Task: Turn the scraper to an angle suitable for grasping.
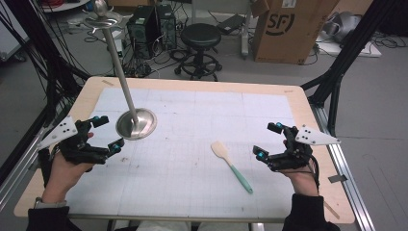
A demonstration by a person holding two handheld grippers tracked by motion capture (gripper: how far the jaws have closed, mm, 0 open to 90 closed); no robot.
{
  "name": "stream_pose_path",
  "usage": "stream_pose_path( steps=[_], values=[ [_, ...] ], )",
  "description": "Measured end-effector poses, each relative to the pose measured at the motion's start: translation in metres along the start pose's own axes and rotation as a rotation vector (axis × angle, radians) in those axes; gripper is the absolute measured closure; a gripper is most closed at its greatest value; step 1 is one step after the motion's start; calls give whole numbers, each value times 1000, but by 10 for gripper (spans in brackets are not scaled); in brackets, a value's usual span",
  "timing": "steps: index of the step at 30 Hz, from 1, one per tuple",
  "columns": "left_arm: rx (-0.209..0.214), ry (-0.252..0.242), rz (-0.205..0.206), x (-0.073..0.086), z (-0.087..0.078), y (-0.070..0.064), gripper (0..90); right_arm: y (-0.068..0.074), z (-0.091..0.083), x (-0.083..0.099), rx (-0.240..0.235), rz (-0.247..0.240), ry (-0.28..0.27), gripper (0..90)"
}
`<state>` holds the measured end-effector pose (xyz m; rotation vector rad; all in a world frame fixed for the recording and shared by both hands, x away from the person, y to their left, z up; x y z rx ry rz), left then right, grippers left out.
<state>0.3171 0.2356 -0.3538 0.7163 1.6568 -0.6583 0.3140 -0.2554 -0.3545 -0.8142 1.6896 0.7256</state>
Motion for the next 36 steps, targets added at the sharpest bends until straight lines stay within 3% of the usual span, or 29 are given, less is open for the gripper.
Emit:
stream_pose_path(
  steps=[8,14,18,21,25,27,30,34,36],
  values=[
    [-3,9,6,-1,2,-1,21,2,6,5,-1,-22,35,17],
    [-1,18,8,0,4,-2,21,0,9,14,-16,-8,66,290],
    [0,21,10,0,5,-3,21,-4,14,24,45,20,132,502],
    [1,24,11,0,5,-4,21,-4,16,29,63,21,133,655],
    [3,29,10,1,6,-4,21,-8,23,42,61,61,179,849],
    [2,32,11,2,5,-4,21,-10,27,49,31,106,217,896],
    [0,28,9,3,5,-4,21,-12,33,59,12,162,281,898],
    [0,30,7,3,4,-3,21,-11,41,66,-4,155,304,898],
    [0,32,8,3,5,-4,21,-9,48,72,8,125,343,898]
  ],
)
Point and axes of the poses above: each handheld gripper's, and its own axes: z roughly forward along the jaws, x roughly out of its underside, y roughly to its left, the point moved 5 cm from there along z, roughly forward along the jaws, and after that the axes turned 6 degrees about y, right-handed, at the moved point
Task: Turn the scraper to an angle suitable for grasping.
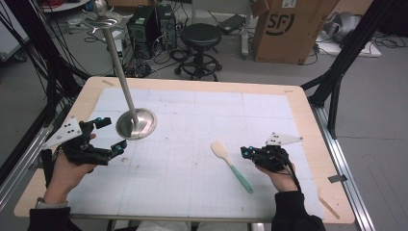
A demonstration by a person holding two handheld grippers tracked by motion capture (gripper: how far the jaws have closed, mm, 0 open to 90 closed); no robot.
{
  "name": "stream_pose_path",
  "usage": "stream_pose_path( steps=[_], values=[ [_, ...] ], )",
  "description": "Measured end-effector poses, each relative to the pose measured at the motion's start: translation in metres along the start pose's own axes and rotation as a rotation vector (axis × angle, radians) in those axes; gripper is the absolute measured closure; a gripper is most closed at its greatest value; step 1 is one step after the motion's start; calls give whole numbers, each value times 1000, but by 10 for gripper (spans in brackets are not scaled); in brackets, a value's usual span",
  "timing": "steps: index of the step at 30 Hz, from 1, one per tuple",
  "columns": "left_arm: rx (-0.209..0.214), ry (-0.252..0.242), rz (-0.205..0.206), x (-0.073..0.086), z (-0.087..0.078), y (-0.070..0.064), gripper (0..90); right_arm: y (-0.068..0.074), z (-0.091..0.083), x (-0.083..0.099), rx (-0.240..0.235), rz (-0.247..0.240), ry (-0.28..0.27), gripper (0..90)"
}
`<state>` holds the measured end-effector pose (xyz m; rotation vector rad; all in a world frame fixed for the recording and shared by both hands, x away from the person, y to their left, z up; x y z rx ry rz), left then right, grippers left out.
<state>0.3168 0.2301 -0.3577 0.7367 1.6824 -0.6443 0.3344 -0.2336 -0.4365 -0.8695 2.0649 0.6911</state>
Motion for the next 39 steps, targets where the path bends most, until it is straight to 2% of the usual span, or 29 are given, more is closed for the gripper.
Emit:
stream_pose_path(
  steps=[6,11,18,21,27,34,35,39],
  values=[
    [2,10,-1,2,1,-1,21,-2,20,8,11,5,81,897],
    [1,14,-1,3,0,-1,21,-5,31,18,28,-13,189,897],
    [-7,24,-3,6,-1,0,21,-3,37,24,-4,-9,241,897],
    [-10,25,-9,7,-1,1,21,-2,41,25,-9,-17,254,897],
    [-13,34,-4,8,-1,1,21,-5,47,23,13,13,224,897],
    [-24,53,-7,14,-5,0,21,-9,55,18,30,18,205,897],
    [-25,54,-5,14,-6,0,21,-11,58,15,48,28,201,897],
    [-32,52,-4,15,-11,0,21,-15,64,11,64,42,197,897]
  ],
)
Point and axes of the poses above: each handheld gripper's, and its own axes: z roughly forward along the jaws, x roughly out of its underside, y roughly to its left, the point moved 5 cm from there along z, roughly forward along the jaws, and after that the axes turned 6 degrees about y, right-handed, at the moved point
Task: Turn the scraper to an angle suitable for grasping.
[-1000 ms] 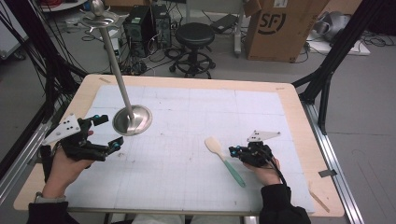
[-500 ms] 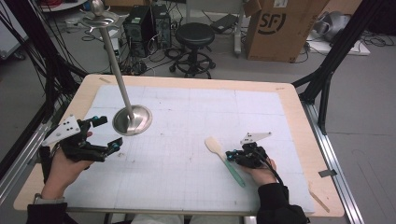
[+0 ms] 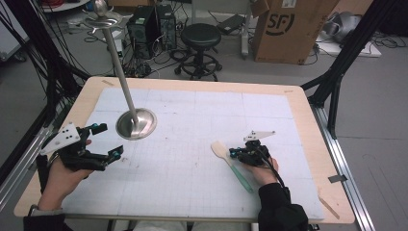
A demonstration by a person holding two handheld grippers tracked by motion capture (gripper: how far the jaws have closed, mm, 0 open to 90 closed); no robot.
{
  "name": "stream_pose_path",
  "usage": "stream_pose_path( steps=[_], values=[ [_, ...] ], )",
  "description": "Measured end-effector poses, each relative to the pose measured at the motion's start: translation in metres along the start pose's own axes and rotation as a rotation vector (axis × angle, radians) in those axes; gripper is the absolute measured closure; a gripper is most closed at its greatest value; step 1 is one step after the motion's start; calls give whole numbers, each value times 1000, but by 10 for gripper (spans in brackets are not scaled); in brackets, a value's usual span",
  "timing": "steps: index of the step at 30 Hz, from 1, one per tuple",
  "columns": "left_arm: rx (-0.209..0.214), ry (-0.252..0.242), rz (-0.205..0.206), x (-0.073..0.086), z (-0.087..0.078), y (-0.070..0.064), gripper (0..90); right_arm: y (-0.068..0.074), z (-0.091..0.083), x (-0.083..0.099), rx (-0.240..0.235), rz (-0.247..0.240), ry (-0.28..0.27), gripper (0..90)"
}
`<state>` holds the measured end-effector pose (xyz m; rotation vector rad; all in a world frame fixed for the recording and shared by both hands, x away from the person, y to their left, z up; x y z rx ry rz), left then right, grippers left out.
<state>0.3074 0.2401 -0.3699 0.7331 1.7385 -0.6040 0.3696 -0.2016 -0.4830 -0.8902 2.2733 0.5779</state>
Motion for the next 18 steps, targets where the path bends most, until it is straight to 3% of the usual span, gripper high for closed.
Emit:
stream_pose_path(
  steps=[11,16,18],
  values=[
    [-33,18,-4,8,-12,1,21,-2,14,-15,-3,3,2,898],
    [-40,23,-7,10,-14,2,21,3,18,-18,-33,-15,10,899],
    [-41,25,-7,10,-14,2,21,7,20,-19,-74,-12,14,899]
  ],
)
Point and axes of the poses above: each handheld gripper's, and its own axes: z roughly forward along the jaws, x roughly out of its underside, y roughly to its left, the point moved 5 cm from there along z, roughly forward along the jaws, and after that the axes turned 6 degrees about y, right-handed, at the moved point
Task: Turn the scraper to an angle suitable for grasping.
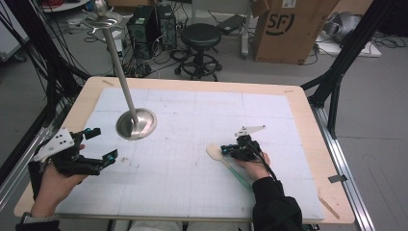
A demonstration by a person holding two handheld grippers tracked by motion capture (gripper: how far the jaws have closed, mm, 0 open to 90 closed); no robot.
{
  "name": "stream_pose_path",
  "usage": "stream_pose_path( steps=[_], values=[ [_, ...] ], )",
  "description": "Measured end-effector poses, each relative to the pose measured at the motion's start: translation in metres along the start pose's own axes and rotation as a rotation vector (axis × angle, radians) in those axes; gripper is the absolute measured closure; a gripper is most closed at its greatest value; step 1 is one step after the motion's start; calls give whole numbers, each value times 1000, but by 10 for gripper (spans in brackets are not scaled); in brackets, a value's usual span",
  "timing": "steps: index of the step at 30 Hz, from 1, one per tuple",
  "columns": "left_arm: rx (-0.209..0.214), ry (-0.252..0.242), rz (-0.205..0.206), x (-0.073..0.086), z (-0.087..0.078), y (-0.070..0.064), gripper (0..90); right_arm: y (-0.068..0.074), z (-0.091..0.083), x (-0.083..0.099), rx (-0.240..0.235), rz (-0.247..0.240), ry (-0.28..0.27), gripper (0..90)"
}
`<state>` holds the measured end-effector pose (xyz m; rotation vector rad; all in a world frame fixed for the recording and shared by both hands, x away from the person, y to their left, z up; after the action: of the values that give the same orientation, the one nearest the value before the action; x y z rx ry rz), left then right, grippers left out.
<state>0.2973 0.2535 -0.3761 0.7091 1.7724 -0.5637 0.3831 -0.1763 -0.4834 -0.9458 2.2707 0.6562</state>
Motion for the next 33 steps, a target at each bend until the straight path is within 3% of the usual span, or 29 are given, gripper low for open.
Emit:
stream_pose_path(
  steps=[4,6,7,8,17,21,23,25,33],
  values=[
    [0,-4,0,0,0,0,21,12,6,-3,-59,-43,29,900],
    [0,-5,-1,-1,0,0,21,15,7,-4,-52,-59,37,900],
    [1,-5,0,-1,0,0,21,22,9,-5,-99,-78,58,900],
    [2,-5,1,-1,0,0,21,22,9,-5,-99,-78,58,900],
    [7,-6,3,-2,2,0,21,70,21,-7,-248,-263,164,900],
    [16,-8,3,-3,5,-1,21,74,19,-7,-203,-290,163,900],
    [22,-7,3,-4,6,-1,21,75,16,-5,-187,-275,155,900],
    [25,-10,7,-5,8,-1,21,74,9,-1,-184,-268,117,900],
    [52,-20,12,-11,20,-3,21,75,-18,21,-177,-249,75,900]
  ],
)
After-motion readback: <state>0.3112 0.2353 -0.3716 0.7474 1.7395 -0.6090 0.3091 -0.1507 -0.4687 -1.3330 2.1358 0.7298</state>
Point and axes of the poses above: each handheld gripper's, and its own axes: z roughly forward along the jaws, x roughly out of its underside, y roughly to its left, the point moved 5 cm from there along z, roughly forward along the jaws, and after that the axes turned 6 degrees about y, right-handed, at the moved point
